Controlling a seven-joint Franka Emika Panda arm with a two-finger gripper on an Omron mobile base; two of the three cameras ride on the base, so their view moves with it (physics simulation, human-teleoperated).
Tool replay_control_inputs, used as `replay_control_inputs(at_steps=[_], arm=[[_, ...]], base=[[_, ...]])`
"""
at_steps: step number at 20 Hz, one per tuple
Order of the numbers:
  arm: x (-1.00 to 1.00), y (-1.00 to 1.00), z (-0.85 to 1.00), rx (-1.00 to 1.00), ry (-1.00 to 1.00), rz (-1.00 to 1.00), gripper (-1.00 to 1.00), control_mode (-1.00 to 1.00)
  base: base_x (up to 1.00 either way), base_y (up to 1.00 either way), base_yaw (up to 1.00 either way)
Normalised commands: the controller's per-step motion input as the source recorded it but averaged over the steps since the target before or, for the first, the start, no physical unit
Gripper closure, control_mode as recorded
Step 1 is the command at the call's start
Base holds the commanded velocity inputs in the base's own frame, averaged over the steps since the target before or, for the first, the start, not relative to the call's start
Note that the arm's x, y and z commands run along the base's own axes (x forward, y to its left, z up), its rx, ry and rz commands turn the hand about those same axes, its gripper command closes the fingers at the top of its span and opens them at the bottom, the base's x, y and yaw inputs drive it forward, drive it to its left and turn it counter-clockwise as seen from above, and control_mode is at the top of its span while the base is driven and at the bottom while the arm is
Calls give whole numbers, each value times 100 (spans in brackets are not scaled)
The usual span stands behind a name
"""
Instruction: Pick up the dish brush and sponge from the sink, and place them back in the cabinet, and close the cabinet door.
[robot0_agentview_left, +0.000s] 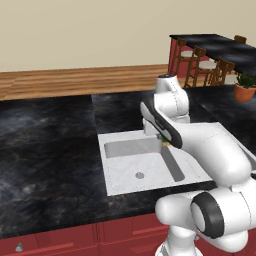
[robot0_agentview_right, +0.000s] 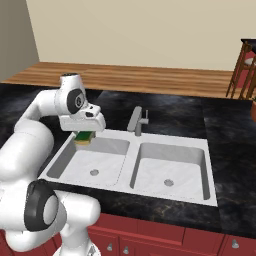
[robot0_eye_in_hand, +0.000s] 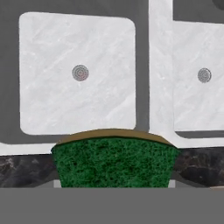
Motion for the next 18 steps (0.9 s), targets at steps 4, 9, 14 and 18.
replay_control_inputs(at_steps=[4, 9, 14, 18], arm=[[-20, 0, 37, 0, 0, 4, 100, -100], [-15, -12, 36, 3, 0, 2, 100, -100], [-22, -9, 33, 2, 0, 4, 100, -100], [-29, 0, 26, 0, 0, 4, 100, -100]], base=[[0, 0, 0], [0, 0, 0], [0, 0, 0], [0, 0, 0]])
